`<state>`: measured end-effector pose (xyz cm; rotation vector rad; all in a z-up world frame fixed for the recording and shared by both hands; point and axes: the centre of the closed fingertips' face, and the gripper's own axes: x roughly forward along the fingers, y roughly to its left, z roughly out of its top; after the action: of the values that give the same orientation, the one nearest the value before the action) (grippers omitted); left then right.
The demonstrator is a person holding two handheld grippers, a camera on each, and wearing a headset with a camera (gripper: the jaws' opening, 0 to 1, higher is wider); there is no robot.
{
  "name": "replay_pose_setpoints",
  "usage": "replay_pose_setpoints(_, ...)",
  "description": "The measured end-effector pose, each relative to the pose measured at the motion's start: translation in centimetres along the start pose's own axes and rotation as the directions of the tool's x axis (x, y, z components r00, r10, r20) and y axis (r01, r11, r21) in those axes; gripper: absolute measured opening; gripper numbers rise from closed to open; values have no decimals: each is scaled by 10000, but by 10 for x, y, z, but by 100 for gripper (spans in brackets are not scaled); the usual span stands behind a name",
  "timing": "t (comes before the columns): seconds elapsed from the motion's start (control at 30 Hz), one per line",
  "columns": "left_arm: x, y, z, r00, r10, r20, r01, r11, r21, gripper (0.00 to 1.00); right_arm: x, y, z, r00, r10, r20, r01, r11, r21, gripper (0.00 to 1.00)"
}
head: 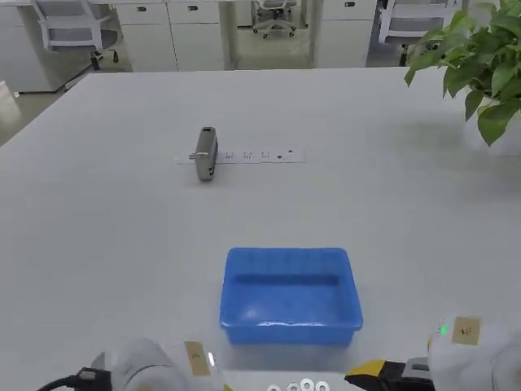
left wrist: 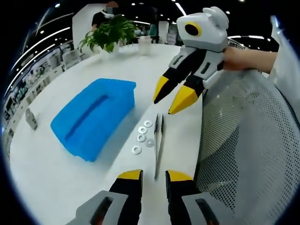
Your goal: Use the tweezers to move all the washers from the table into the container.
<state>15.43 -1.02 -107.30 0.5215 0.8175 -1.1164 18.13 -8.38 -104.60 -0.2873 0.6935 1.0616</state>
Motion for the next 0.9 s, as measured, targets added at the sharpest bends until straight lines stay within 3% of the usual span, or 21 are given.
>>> replay_pose_setpoints(0.1,1,3,1,9995,278,-129,-271,9984,492,11,0,0,-2,9999,-60,-127,60,10000,-6,18)
replay_pose_setpoints(0.33,6,-1,-4,9985,160,-529,-96,9928,1197,1,1,0,-3,9998,-43,-171,40,9998,-174,18)
replay_pose_setpoints(0.53,5,0,-3,9969,228,-751,-83,9821,1881,0,2,0,-3,9997,-33,-233,27,9997,-261,18)
replay_pose_setpoints(0.9,-24,-1,23,9998,132,-126,-101,9757,2190,0,4,5,-4,9993,143,-354,-165,9979,-624,18)
